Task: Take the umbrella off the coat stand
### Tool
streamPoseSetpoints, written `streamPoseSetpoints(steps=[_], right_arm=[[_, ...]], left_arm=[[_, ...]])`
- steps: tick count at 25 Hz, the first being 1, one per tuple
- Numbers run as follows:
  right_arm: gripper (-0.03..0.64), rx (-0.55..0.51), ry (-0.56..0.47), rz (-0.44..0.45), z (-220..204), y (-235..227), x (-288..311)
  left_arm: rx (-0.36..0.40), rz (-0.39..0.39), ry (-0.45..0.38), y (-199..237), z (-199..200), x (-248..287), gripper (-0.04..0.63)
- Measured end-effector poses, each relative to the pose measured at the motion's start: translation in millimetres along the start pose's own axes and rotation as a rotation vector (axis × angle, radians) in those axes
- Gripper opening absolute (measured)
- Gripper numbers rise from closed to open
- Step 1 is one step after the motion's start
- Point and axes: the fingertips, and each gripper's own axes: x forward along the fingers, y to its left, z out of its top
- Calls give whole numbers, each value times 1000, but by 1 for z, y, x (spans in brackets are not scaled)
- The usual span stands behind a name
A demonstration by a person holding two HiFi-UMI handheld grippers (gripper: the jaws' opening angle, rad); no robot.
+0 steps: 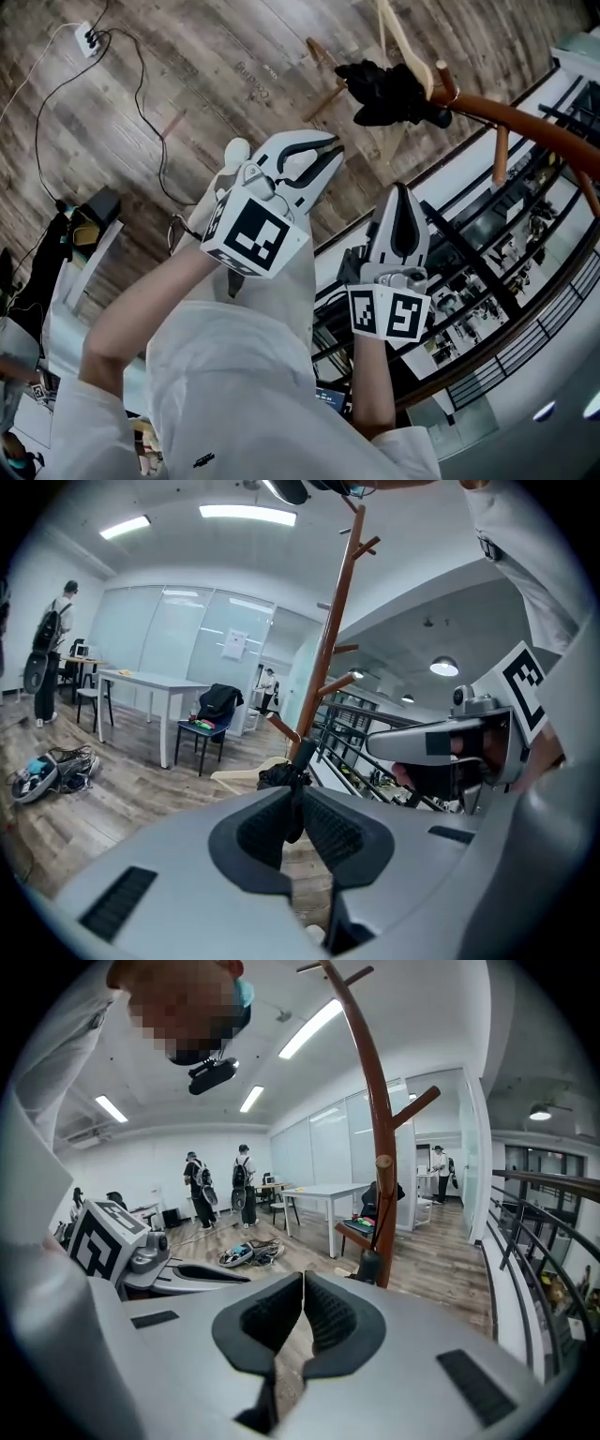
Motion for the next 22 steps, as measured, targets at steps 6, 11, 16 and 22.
streamPoseSetpoints(steps=[6,11,16,22], right_arm=[[34,3,24,11,-18,-2,20],[34,2,58,44,-39,-5,38],[34,-12,70,55,-42,-10,48],[35,16,91,36,-51,-27,67]], left_arm=[[46,-39,1,11,-14,25,98],[67,-45,16,20,-32,52,122],[109,-73,14,24,-37,71,142],[224,-119,45,38,-52,100,170]])
